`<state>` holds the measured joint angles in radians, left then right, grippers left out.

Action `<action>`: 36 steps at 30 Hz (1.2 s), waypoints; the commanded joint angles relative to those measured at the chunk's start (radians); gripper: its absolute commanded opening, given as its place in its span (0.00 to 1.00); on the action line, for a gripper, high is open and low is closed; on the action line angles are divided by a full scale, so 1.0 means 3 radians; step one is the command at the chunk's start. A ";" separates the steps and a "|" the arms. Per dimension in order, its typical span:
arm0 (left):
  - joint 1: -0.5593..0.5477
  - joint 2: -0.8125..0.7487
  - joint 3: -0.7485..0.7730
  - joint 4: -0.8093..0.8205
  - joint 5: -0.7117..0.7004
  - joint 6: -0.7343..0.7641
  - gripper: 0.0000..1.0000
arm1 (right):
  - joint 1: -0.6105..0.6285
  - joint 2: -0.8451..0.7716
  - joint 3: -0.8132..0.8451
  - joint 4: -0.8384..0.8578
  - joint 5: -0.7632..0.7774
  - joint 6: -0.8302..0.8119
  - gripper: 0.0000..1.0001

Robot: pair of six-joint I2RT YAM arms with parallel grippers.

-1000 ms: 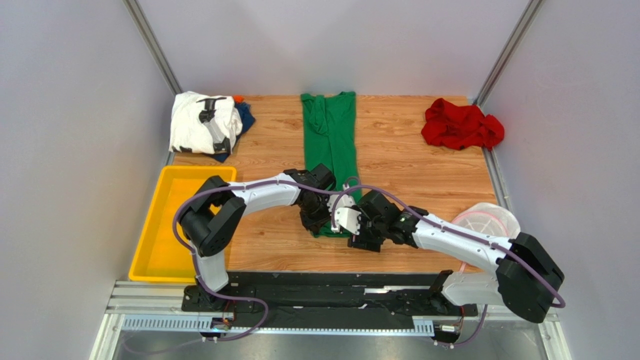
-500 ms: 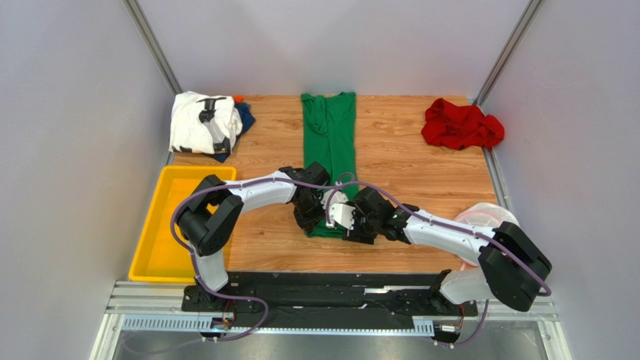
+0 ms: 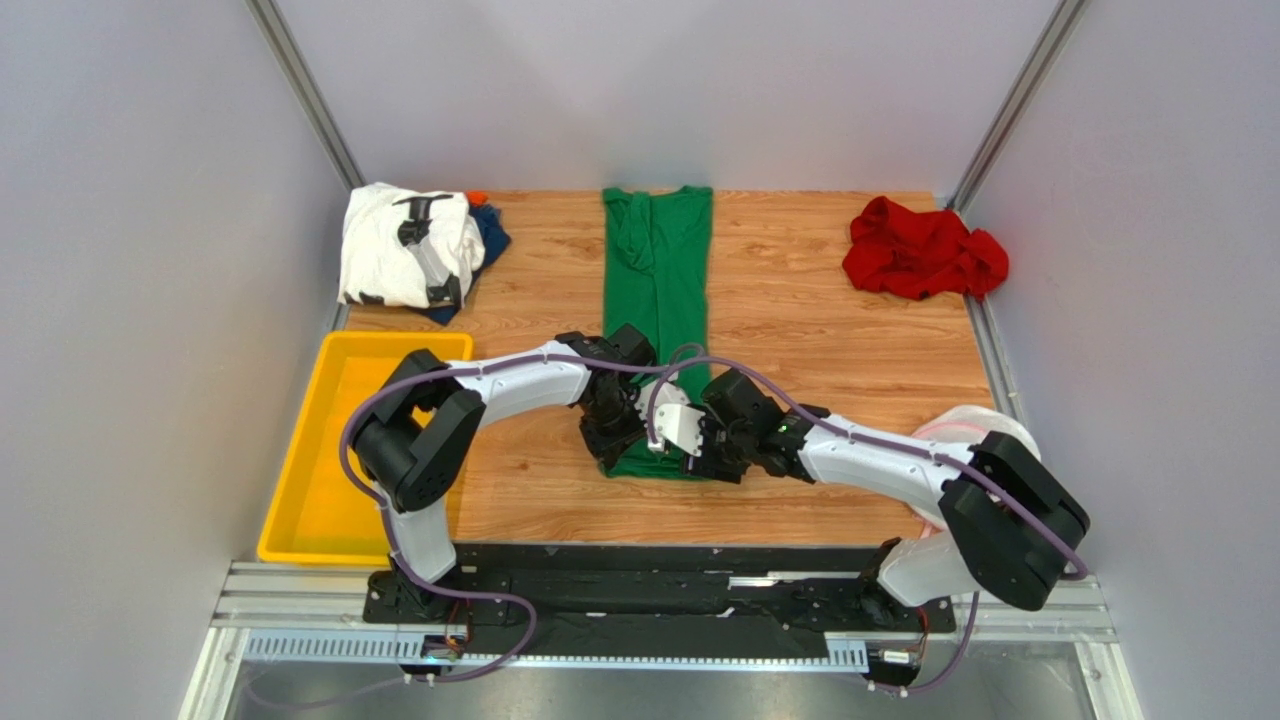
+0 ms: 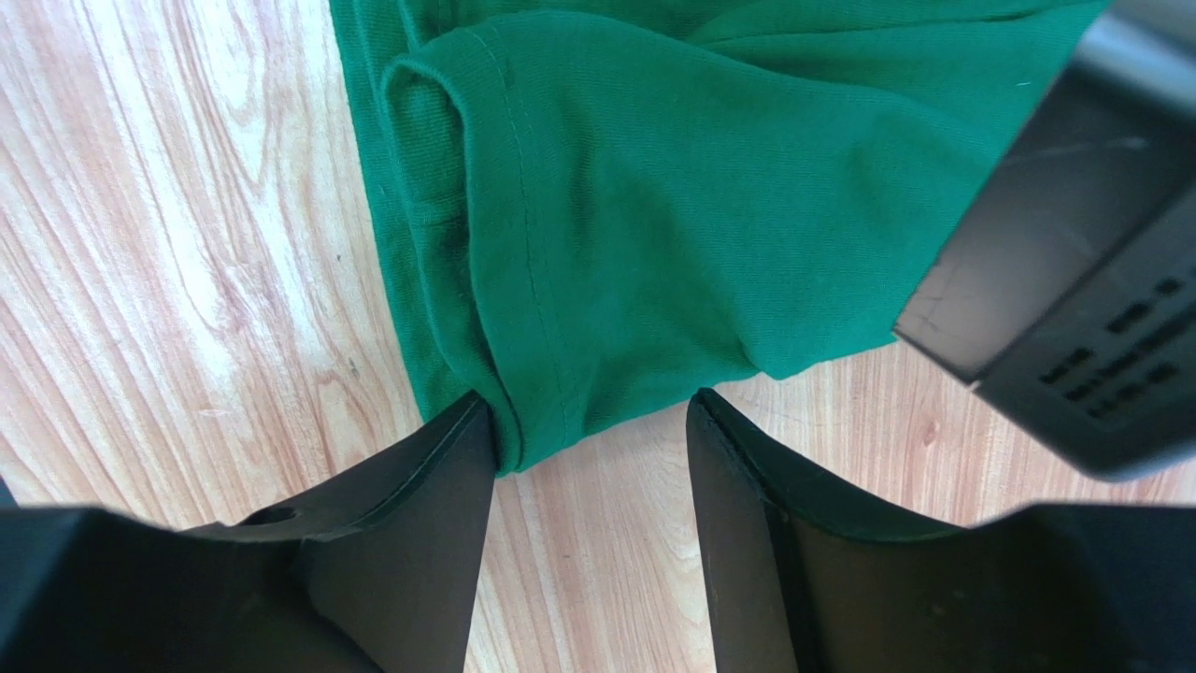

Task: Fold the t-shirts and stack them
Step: Grab the bottom of the folded rectangular tshirt with both arms

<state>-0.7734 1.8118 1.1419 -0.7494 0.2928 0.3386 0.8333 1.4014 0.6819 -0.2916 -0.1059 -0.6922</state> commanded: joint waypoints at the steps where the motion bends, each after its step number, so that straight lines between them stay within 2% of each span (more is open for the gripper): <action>1: -0.0198 0.0086 0.0013 0.0202 0.0379 0.0411 0.00 | 0.0035 0.0248 0.0064 -0.0326 -0.0266 0.0073 0.51; 18: -0.0203 0.0270 0.0483 0.0120 0.0522 0.0395 0.00 | 0.0208 0.0319 0.0233 -0.0552 -0.0322 0.0160 0.46; 28: -0.0203 0.0092 0.0151 0.0166 0.0410 0.0462 0.00 | 0.0198 0.0227 0.0156 -0.0485 -0.0194 0.0104 0.37; 31: -0.0198 0.0030 0.0064 0.0197 0.0359 0.0472 0.00 | 0.0203 0.0197 0.0151 -0.0475 -0.0154 0.0083 0.26; 35: -0.0198 -0.0036 0.0039 0.0212 0.0308 0.0487 0.00 | 0.0198 0.0181 0.0171 -0.0516 -0.0102 0.0103 0.02; 36: -0.0198 -0.0057 0.0029 0.0217 0.0282 0.0492 0.00 | 0.0198 0.0161 0.0176 -0.0546 -0.0097 0.0109 0.00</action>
<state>-0.8173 1.8359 1.1736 -0.7040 0.3782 0.4522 0.8917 1.4662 0.7395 -0.4259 -0.1654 -0.6651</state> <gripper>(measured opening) 0.008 0.054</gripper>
